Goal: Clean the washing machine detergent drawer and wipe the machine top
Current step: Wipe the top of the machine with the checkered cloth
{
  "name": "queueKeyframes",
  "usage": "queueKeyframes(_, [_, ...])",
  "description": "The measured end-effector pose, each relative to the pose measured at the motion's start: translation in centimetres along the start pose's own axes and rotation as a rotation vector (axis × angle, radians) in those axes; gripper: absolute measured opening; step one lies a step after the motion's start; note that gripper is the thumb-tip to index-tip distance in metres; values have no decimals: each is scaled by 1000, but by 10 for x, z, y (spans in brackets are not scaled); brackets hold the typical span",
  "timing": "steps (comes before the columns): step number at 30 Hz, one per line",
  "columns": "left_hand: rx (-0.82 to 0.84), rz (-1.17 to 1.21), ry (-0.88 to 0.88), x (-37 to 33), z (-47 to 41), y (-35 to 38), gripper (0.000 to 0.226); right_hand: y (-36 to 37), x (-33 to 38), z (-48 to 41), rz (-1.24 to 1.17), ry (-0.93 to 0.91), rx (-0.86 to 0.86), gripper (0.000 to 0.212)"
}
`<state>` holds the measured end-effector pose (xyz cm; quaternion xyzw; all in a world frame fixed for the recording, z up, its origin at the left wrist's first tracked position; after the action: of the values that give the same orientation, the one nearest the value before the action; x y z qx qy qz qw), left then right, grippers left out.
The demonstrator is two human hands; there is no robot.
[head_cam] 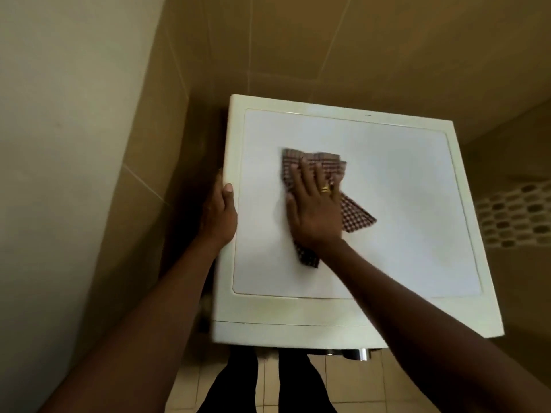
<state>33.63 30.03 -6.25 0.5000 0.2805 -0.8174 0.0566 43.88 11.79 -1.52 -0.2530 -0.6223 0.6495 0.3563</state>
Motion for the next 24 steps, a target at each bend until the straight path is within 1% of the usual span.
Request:
queueKeyframes(3, [-3,33,-18,-1,-2,3,52,5,53,-25,15,-178,35,61])
queueKeyframes(6, [-6,101,-67,1,-1,0,49,3,82,-41,15,-189,42,61])
queueKeyframes(7, [8,104,-59,1,-2,0,48,6,83,-33,33,-245,51,60])
queueKeyframes(9, [49,101,-67,4,-6,1,47,9,69,-8,62,-431,65,59])
queueKeyframes(10, [70,103,-104,5,-6,2,48,8,52,2,69,-492,73,58])
queueKeyframes(11, [92,109,-143,6,-6,1,49,5,32,5,74,-497,68,57])
queueKeyframes(12, [115,116,-171,6,-6,0,52,2,12,1,60,-442,61,57])
queueKeyframes(14, [154,117,-206,6,-8,-4,54,1,-8,-22,24,-225,49,58])
queueKeyframes(15, [190,105,-225,5,-9,-4,55,1,-3,-33,10,-120,40,59])
queueKeyframes(16, [230,91,-245,6,-9,-6,56,1,13,-40,1,-64,30,60])
queueKeyframes(17, [270,83,-262,7,-10,-7,57,1,32,-43,2,-72,30,61])
queueKeyframes(18, [300,76,-269,7,-10,-9,59,3,51,-42,28,-146,51,61])
queueKeyframes(19, [320,61,-260,4,-10,-10,59,8,64,-36,73,-267,73,60])
queueKeyframes(21, [329,32,-228,0,-11,-11,56,9,63,-16,122,-526,107,59])
queueKeyframes(22, [334,32,-226,-1,-10,-11,55,7,54,-7,126,-608,122,59])
queueKeyframes(23, [340,45,-235,0,-9,-12,56,6,42,-6,127,-615,129,59])
queueKeyframes(24, [347,59,-239,1,-8,-12,57,5,31,-9,117,-549,126,59])
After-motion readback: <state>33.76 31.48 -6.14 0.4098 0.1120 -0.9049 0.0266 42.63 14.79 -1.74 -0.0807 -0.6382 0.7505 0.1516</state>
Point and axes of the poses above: each hand's wrist, its own z-axis away from the middle knuckle, its own y-axis out of the palm, x = y × z, the point moved 7 cm from there along -z, towards the middle knuckle, and after that the axes turned 8 degrees about x, right-handed, at the moved point
